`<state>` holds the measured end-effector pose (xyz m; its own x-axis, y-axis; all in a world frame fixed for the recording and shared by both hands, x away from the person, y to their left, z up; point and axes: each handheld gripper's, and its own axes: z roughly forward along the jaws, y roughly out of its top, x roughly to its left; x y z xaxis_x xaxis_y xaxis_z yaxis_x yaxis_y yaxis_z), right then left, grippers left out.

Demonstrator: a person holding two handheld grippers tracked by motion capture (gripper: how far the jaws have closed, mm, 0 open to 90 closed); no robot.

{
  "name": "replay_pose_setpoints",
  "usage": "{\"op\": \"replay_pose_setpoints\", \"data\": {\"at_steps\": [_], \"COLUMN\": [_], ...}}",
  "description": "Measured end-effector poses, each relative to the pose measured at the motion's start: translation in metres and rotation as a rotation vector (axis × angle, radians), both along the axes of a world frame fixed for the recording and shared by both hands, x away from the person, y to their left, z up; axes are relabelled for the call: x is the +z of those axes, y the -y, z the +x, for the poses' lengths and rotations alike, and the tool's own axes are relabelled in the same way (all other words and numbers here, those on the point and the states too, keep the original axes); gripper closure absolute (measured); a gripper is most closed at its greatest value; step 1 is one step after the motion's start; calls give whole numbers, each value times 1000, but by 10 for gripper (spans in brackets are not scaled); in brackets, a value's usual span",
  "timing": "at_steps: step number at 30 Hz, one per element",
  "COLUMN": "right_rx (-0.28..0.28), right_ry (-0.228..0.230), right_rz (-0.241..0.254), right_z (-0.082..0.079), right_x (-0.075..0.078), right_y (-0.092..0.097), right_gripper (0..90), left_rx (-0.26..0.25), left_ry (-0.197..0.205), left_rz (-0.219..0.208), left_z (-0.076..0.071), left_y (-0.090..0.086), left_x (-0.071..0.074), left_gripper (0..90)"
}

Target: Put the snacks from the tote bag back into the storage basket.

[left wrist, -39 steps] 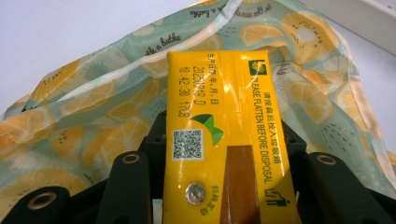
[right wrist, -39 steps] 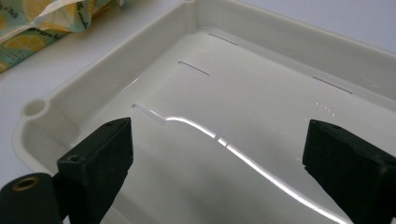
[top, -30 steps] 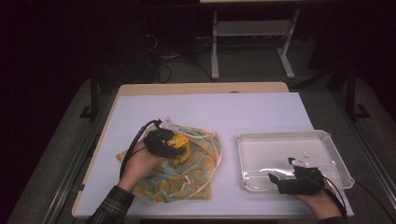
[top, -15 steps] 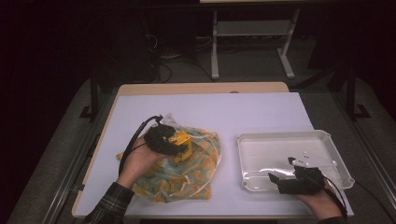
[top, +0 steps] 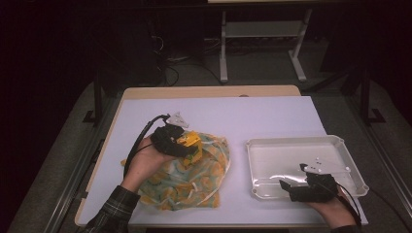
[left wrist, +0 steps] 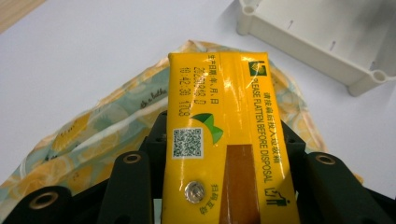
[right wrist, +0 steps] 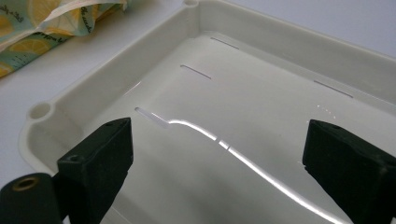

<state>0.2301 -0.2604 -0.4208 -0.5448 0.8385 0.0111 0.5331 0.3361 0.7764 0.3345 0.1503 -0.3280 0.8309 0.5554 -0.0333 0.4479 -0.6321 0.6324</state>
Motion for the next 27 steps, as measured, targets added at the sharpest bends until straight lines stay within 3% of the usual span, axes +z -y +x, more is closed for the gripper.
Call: {"op": "replay_pose_setpoints", "data": {"at_steps": [15, 27], "right_rx": [0, -1], "right_ry": [6, -2], "right_rz": [-7, -1], "right_z": [0, 0], "right_x": [0, 0], "right_y": [1, 0], "right_gripper": [82, 82], "left_rx": [-20, -45], "left_ry": [19, 5], "left_rz": [-30, -47], "left_z": [1, 3], "left_y": [19, 37], "left_x": [15, 20], "left_gripper": [532, 533]}}
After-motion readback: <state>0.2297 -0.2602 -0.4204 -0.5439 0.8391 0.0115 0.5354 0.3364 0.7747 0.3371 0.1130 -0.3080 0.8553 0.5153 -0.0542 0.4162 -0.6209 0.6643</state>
